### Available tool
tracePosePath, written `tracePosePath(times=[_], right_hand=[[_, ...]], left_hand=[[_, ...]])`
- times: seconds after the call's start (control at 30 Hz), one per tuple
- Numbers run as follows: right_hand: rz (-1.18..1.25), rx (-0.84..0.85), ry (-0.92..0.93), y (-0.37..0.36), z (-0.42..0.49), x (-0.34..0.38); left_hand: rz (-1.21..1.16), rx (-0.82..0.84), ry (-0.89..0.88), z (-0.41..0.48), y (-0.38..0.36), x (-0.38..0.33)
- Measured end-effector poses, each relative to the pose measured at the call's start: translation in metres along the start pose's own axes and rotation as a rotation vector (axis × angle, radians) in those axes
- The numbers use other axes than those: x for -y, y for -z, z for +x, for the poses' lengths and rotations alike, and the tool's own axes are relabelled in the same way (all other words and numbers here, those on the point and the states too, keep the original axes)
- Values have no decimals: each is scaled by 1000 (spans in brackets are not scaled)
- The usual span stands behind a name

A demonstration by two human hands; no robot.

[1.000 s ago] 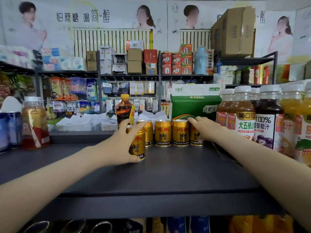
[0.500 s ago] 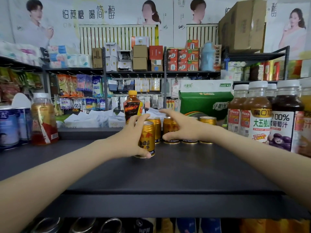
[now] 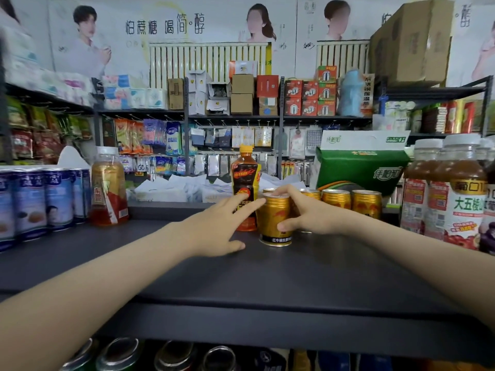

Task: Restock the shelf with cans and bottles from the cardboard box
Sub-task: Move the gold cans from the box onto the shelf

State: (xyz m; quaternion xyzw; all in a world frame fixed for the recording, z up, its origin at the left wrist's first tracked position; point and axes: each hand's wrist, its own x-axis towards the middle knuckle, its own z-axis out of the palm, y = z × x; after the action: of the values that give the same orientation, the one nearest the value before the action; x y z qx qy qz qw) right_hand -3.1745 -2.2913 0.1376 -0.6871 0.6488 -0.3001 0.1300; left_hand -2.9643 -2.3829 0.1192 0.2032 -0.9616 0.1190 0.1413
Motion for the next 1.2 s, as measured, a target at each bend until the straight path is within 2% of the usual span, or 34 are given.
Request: tracePosePath(times=[0.17,0.23,0.37,0.57,0.7,0.97,1.1,1.2], right_hand=[[-97,-280,-13,-13,3,-3],[-103,-338,-20,-19,3,-6],[-114,-290,-39,-24,3,-10],[-153,-363,-66,-34,13,-11],[-167,-341,-89,-38,18,-6],[-210,-296,-199,-29,-1,14],[-284,-404,-92,-29,-35,45],[-342,-433,83,-54,-70,77]], left_hand=[[-125,-18,-43,24,3,-16],[-160,-21,-36,34,2,-21],[-199,-39,-15,45,1,-25],[-293,-33,-16,50,-1,-21],[-317,-62,25,47,-2,-16],[-301,21,94,21,12,-31],[-340,-64,156,-24,30,-45],[-400,-233,275,-75,36,-61]])
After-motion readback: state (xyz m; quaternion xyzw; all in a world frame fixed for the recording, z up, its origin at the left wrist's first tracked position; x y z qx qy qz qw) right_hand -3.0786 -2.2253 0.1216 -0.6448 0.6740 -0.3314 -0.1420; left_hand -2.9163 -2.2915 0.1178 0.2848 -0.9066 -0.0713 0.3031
